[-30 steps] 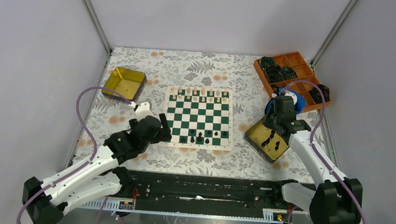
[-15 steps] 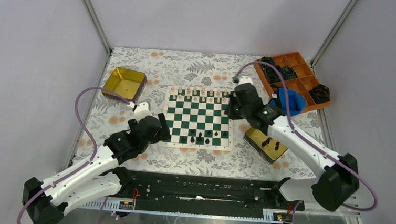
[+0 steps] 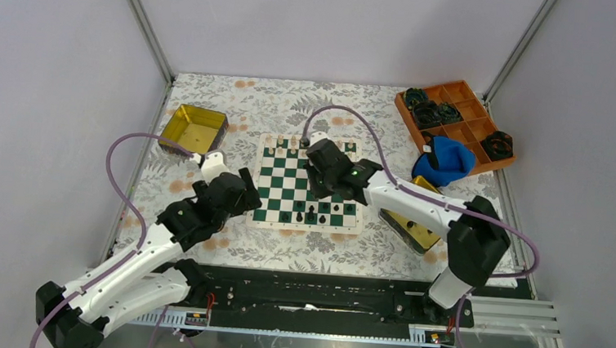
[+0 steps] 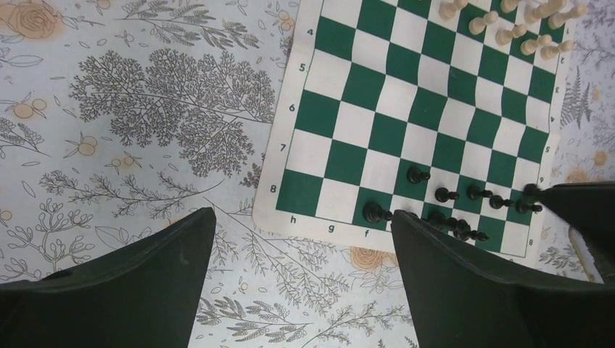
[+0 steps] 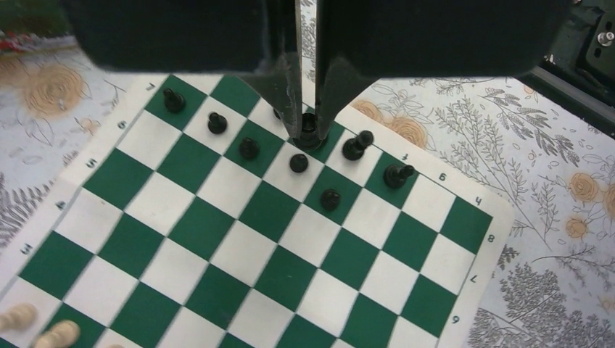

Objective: Set up the chess pieces on the board
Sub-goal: Place the chess piece on the chessboard.

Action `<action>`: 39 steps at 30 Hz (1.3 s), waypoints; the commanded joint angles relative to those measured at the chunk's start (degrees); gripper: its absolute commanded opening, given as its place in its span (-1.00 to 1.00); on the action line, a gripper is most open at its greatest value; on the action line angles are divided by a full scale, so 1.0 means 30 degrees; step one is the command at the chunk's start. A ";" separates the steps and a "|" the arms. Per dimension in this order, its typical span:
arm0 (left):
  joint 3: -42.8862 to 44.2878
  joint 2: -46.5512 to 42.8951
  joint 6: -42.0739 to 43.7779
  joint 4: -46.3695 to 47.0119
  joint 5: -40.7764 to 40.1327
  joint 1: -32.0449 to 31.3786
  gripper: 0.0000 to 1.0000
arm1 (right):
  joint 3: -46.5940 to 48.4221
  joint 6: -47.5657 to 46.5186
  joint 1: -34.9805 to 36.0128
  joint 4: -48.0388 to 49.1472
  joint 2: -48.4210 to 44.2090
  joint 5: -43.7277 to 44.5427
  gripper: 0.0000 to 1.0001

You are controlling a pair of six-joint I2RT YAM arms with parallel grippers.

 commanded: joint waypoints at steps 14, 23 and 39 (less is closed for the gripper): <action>0.0454 0.0082 0.0952 0.0305 -0.0402 0.1119 0.97 | 0.4282 -0.2387 0.2345 0.0872 0.4588 0.0210 -1.00; 0.0128 -0.0300 0.0801 0.0500 -0.0332 0.1362 0.97 | 0.5509 -0.2799 0.2719 0.0874 0.6305 0.0148 -1.00; -0.0494 -0.0666 0.0529 0.0849 -0.0234 0.1363 0.97 | 0.6461 -0.3525 0.2716 0.1009 0.8515 0.0763 -1.00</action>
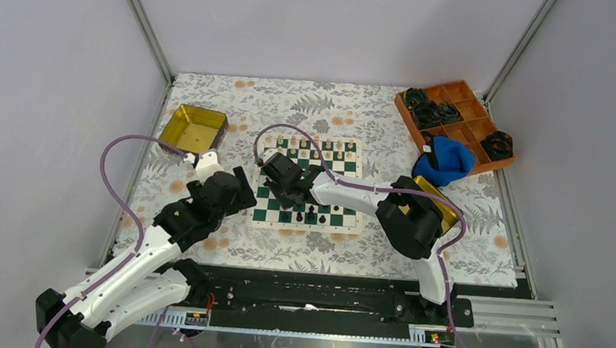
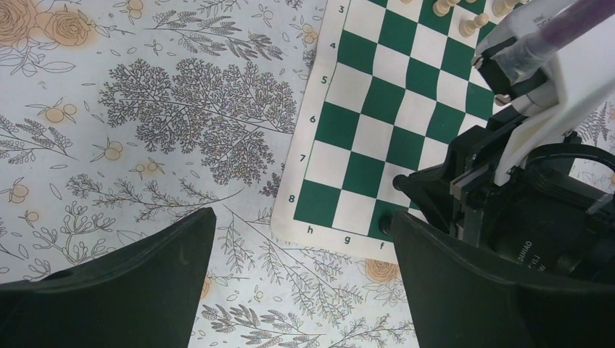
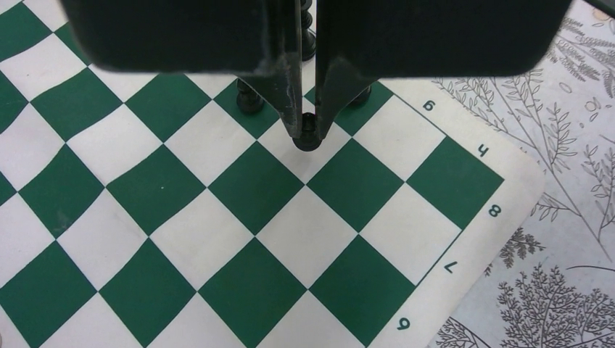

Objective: Set up the chess pieces on the board
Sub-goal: Place the chess piece on the chessboard.

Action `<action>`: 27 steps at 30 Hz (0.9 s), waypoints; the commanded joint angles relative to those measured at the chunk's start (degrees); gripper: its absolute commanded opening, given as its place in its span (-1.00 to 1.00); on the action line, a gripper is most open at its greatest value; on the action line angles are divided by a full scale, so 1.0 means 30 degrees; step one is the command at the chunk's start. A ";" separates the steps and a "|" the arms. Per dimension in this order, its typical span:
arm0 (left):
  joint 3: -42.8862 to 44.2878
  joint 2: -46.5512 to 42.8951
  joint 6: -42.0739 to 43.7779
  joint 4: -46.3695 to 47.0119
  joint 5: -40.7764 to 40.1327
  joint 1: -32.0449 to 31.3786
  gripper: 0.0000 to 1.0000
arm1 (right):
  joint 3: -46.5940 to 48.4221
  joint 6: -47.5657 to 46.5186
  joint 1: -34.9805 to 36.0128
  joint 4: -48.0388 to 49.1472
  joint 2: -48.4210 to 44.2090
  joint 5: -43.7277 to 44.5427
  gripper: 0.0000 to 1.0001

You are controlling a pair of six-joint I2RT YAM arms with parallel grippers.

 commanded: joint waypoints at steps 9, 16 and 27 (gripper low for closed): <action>-0.0350 -0.0025 -0.0055 0.0913 -0.0167 0.0132 0.97 | 0.0971 -0.0728 0.0194 0.0336 0.0549 0.0758 -1.00; -0.0369 0.0014 -0.0025 0.0898 -0.0122 0.0132 0.97 | 0.0833 -0.0796 0.0194 0.0364 0.0616 0.0673 -1.00; -0.0384 0.0089 -0.0025 0.0890 -0.0066 0.0139 0.97 | 0.0758 -0.1029 0.0180 0.0326 0.0255 0.0514 -0.39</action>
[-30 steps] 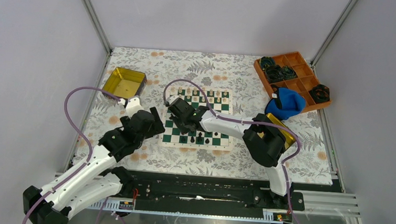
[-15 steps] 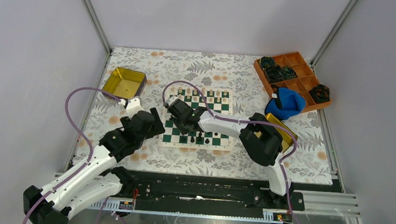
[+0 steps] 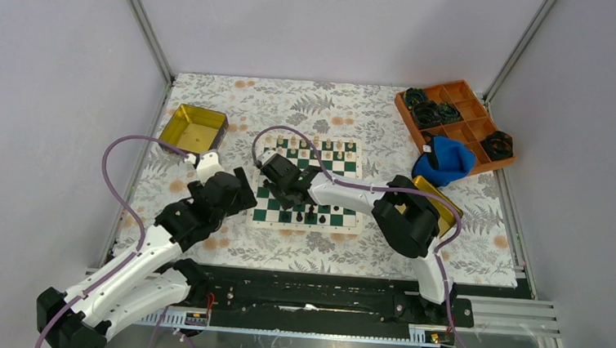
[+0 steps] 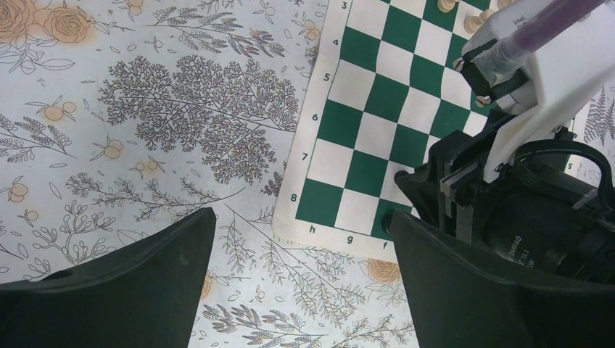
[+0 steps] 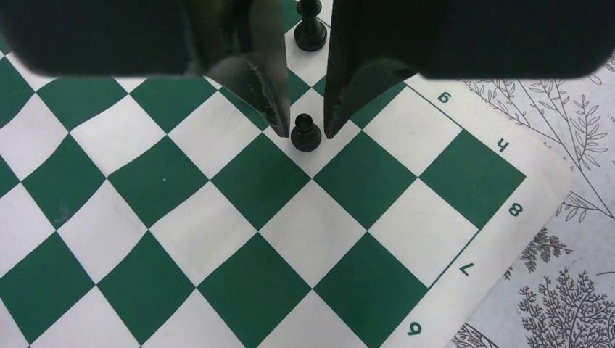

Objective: Set up the chess pieces on the board
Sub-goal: Place the chess piece on the chessboard, then pick up the chess piece from the storage box.

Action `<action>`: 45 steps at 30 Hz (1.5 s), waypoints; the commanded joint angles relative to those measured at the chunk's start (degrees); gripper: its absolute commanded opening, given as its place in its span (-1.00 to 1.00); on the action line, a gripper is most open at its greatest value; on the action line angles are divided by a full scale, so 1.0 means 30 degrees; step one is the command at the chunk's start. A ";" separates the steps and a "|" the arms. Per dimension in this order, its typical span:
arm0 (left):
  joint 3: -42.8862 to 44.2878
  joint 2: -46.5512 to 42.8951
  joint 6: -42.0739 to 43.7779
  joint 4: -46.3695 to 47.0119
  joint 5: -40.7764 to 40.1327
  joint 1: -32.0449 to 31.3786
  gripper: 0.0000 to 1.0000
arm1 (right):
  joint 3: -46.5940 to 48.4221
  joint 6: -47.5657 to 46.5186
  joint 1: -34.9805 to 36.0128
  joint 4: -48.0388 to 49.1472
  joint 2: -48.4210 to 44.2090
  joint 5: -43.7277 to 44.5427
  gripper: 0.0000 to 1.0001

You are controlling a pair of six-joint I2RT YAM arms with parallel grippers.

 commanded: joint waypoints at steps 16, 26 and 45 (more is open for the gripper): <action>-0.0150 -0.0113 -0.0113 0.0535 -0.0274 0.0131 0.97 | -0.0119 -0.0459 0.0187 0.0692 -0.3178 0.1134 -0.24; -0.0421 -0.0616 -0.0346 0.0545 -0.0272 0.0103 0.97 | -0.1972 0.0514 -0.0539 0.0675 -0.7789 0.4855 -0.14; -0.1052 -0.1380 -0.0229 0.1403 0.1136 0.0035 0.97 | -1.3655 0.7144 -1.2650 -0.0405 -1.8000 0.5104 -0.12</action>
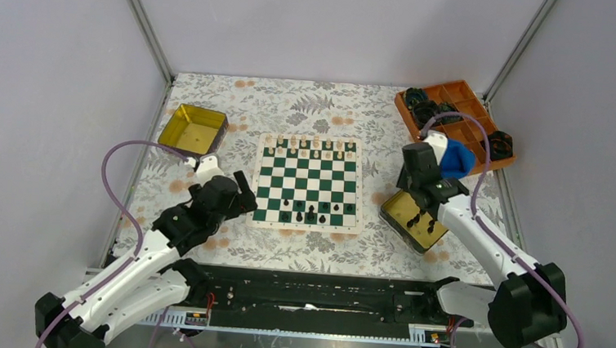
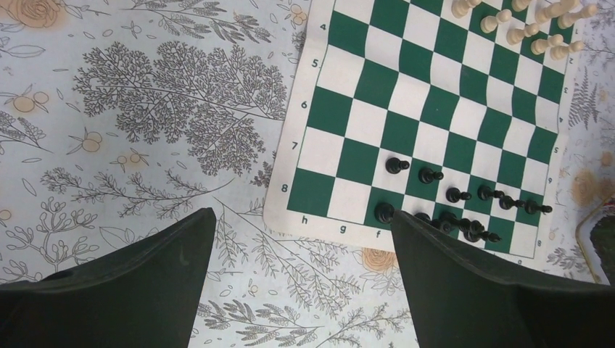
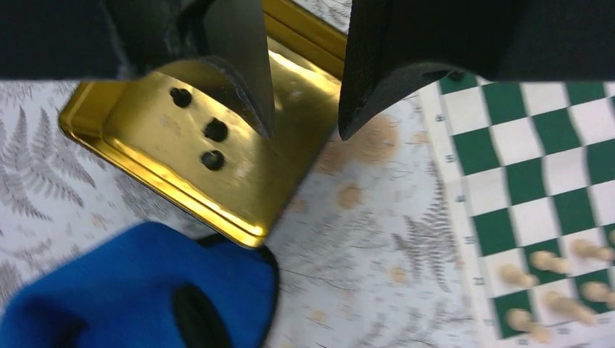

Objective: Set up the chess pieces on the board
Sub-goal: Pick up the chess piece from the storage box.

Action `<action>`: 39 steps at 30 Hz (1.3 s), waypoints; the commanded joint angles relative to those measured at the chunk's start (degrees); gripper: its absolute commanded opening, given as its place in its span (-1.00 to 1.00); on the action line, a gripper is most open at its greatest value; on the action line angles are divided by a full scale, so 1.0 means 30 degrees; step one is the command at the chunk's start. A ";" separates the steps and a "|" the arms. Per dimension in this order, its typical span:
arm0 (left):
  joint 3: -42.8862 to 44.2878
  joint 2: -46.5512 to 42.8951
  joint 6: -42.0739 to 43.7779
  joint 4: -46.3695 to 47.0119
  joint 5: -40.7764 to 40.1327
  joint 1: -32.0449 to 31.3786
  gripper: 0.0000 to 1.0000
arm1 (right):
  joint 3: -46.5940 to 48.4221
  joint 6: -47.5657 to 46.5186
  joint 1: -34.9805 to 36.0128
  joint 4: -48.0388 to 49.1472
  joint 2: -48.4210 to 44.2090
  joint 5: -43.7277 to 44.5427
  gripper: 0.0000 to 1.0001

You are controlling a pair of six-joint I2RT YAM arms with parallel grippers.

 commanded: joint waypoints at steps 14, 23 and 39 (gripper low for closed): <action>-0.0448 -0.1078 0.0044 0.1318 0.0749 -0.0359 0.98 | -0.3826 0.1767 -0.3749 -0.0320 -0.1089 -0.1979 -0.15; -0.0494 -0.1366 0.0077 0.1452 0.0935 -0.0555 0.97 | -0.3786 0.1735 -0.3848 -0.1363 -0.1421 -0.2046 -0.21; -0.0552 -0.1841 0.0019 0.1412 0.0732 -0.1104 0.97 | -0.3079 0.1639 -0.4068 -0.1680 0.0935 -0.2264 -0.26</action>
